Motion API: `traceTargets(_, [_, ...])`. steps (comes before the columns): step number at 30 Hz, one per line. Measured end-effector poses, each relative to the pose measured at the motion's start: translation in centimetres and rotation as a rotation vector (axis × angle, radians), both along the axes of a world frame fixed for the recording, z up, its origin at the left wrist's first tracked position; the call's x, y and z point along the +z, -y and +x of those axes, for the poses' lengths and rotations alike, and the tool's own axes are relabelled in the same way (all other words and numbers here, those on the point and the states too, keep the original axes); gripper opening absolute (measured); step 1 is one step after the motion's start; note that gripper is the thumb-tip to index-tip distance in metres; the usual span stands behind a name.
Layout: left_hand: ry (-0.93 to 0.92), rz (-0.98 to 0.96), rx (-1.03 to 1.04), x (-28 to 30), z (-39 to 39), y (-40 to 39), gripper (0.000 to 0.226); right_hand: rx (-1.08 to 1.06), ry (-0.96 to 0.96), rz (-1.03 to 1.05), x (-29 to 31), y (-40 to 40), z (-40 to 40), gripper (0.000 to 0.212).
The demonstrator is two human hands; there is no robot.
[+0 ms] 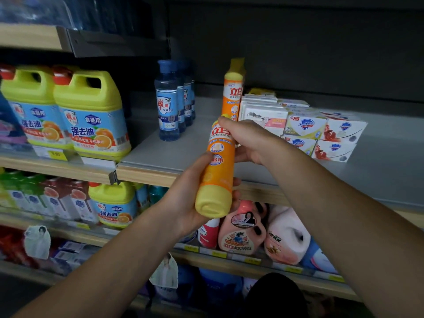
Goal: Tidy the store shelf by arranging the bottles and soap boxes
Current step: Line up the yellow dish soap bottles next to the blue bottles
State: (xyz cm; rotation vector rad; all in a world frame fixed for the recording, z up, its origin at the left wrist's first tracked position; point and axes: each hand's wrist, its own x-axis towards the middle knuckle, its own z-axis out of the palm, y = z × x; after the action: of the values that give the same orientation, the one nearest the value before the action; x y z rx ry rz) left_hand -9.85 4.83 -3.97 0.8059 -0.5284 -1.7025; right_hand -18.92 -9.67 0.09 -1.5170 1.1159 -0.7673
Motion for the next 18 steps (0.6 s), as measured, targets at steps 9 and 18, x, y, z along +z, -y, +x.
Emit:
traceTargets(9, [0.118, 0.012, -0.004, 0.9, 0.6, 0.4, 0.053, -0.003, 0.084, 0.018, 0.4, -0.5, -0.1, 0.037])
traceTargets(18, [1.181, -0.472, 0.457, 0.2, 3.2, 4.2, 0.051, 0.104, 0.160, -0.686, 4.4, -2.5, 0.0, 0.045])
